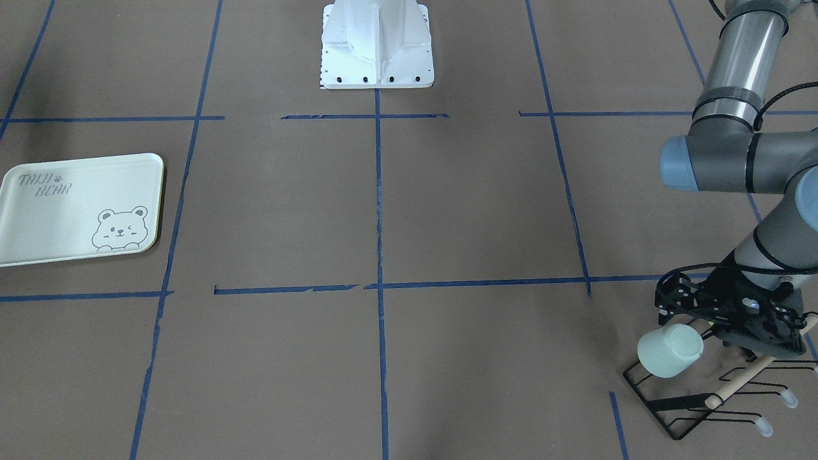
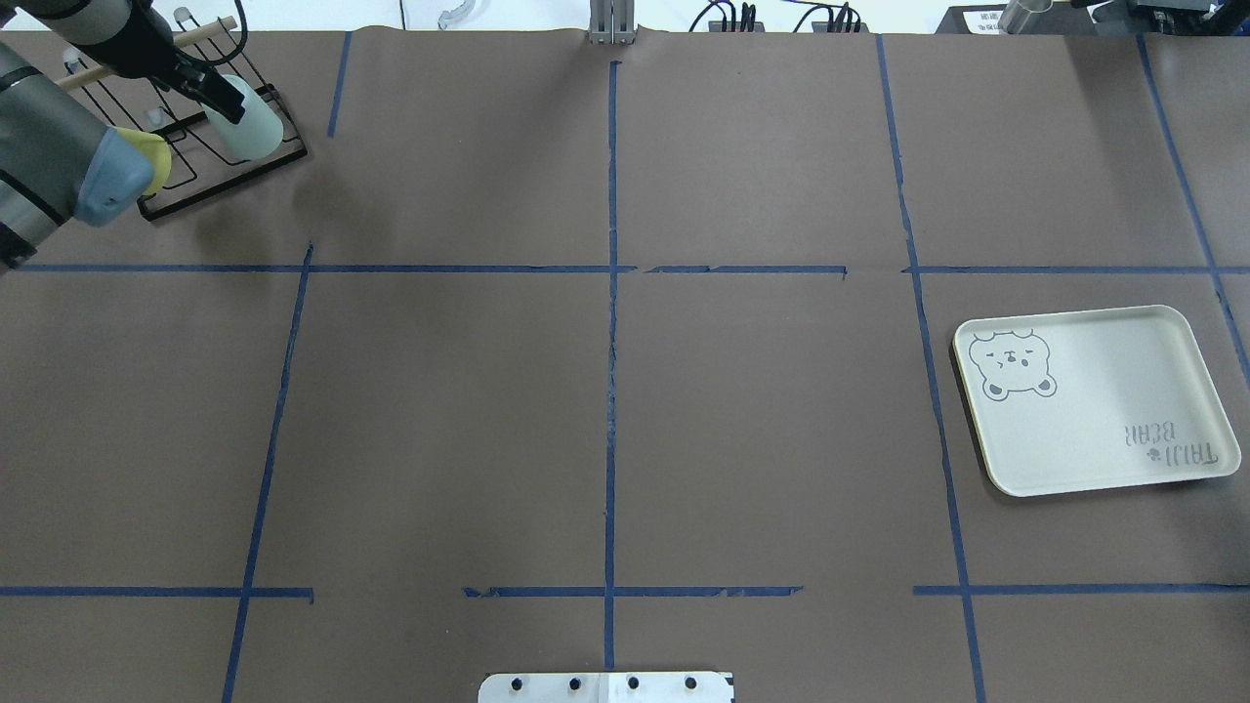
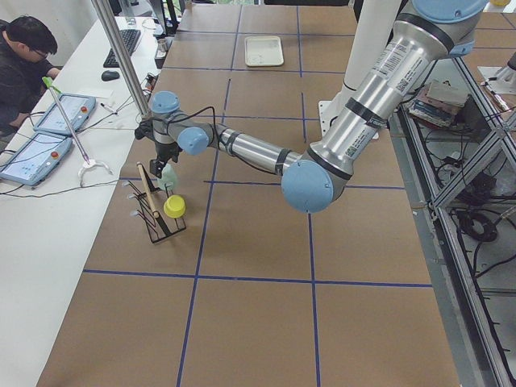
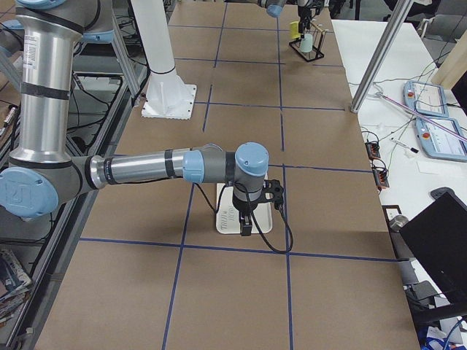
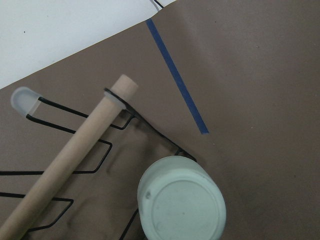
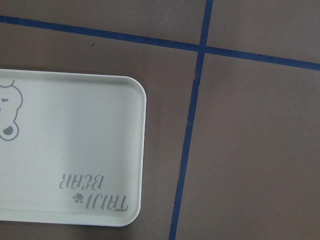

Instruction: Left arm grabs green cup and hands to right arm on tray

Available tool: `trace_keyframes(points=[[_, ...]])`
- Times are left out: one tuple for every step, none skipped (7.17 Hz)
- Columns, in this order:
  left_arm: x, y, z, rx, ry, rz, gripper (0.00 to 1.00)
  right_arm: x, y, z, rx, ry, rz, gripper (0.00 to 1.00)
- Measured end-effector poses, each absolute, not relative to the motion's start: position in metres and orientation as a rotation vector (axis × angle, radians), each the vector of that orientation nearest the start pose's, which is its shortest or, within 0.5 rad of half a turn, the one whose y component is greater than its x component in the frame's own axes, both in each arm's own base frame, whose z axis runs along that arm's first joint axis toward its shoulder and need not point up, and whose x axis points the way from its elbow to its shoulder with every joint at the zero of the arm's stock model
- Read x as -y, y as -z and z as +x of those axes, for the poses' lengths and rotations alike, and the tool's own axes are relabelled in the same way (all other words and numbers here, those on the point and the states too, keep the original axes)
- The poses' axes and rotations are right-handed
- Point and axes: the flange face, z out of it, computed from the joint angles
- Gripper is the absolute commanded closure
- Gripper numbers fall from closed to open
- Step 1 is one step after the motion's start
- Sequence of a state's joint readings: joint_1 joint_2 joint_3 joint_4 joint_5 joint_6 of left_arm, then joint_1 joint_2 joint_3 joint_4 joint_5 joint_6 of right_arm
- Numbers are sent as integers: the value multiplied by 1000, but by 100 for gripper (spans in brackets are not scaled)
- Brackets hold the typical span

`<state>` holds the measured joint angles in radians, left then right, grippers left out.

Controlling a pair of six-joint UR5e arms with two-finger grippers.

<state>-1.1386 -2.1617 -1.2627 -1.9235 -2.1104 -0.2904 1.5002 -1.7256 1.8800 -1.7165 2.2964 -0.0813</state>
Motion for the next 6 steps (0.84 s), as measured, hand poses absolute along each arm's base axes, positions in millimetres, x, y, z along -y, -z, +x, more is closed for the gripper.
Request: trace_keyframes(points=[[714, -420, 242, -707, -306, 389, 0, 426, -596, 37, 726, 148, 12, 0], [715, -424, 249, -707, -312, 383, 0, 426, -596, 37, 726, 148, 12, 0], [715, -425, 256, -707, -317, 376, 0, 426, -596, 37, 726, 149, 11, 0], [716, -426, 261, -707, -321, 372, 8, 426, -597, 37, 726, 149, 11, 0], [717, -426, 263, -707, -322, 370, 22, 425, -597, 37, 726, 149, 11, 0], [717, -426, 263, -707, -322, 369, 33, 425, -597, 37, 726, 149, 10, 0]])
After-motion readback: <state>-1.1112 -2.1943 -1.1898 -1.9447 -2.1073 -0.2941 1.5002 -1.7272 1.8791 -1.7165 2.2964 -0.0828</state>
